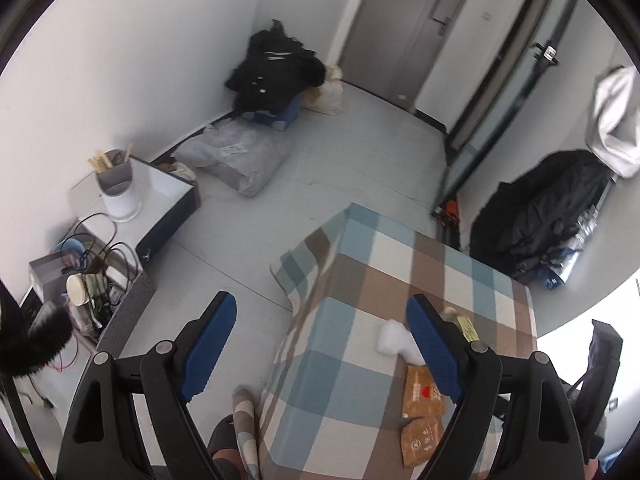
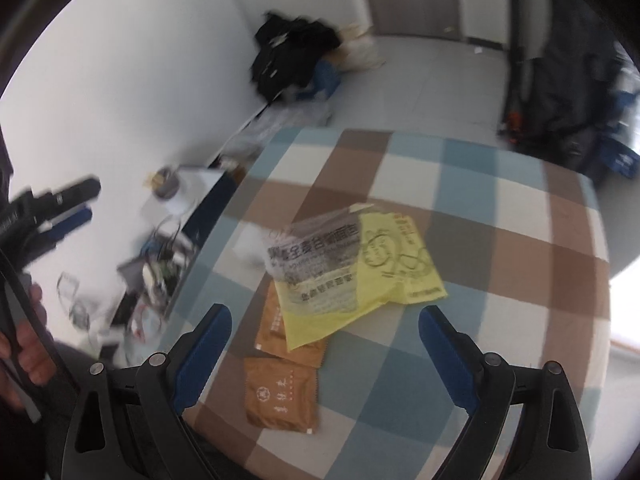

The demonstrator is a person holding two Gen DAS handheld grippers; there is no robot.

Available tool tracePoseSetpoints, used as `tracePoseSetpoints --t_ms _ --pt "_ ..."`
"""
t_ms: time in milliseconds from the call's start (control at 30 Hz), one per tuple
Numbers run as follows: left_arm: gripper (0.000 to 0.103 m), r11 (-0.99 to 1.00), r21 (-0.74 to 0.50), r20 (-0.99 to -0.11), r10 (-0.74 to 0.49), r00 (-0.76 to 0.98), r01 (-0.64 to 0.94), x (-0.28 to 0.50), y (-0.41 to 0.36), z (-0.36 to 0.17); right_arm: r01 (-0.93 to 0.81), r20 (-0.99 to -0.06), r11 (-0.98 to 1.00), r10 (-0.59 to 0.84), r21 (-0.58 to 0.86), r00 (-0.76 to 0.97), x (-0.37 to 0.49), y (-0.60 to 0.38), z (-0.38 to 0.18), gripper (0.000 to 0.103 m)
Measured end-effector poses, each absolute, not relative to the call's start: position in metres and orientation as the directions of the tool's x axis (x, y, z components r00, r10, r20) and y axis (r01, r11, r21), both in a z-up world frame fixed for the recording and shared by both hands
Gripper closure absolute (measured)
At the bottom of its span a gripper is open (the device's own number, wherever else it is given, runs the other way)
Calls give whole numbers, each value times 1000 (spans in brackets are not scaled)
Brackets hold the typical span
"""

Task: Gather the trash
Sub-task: 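Lower the right gripper onto the clear bread bag and close on it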

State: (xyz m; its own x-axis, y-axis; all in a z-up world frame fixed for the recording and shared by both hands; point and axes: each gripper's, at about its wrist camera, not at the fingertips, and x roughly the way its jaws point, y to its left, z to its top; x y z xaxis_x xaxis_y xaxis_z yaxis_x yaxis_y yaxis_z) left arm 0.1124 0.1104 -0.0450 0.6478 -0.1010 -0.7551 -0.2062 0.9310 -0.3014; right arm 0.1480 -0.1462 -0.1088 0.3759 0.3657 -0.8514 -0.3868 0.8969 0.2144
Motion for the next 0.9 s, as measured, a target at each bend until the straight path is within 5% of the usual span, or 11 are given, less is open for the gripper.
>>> tracePoseSetpoints --t_ms 433,667,900 --pt "18 918 -300 -784 -82 615 -260 125 111 -55 -450 -928 892 200 40 315 187 -121 -158 8" --pt "18 935 -254 -800 -59 597 -247 129 102 -60 -436 -914 896 241 80 328 192 -131 -151 21" --pt "18 945 -226 -799 -41 600 -236 128 96 -59 -488 -889 870 161 -78 429 173 -121 -136 26"
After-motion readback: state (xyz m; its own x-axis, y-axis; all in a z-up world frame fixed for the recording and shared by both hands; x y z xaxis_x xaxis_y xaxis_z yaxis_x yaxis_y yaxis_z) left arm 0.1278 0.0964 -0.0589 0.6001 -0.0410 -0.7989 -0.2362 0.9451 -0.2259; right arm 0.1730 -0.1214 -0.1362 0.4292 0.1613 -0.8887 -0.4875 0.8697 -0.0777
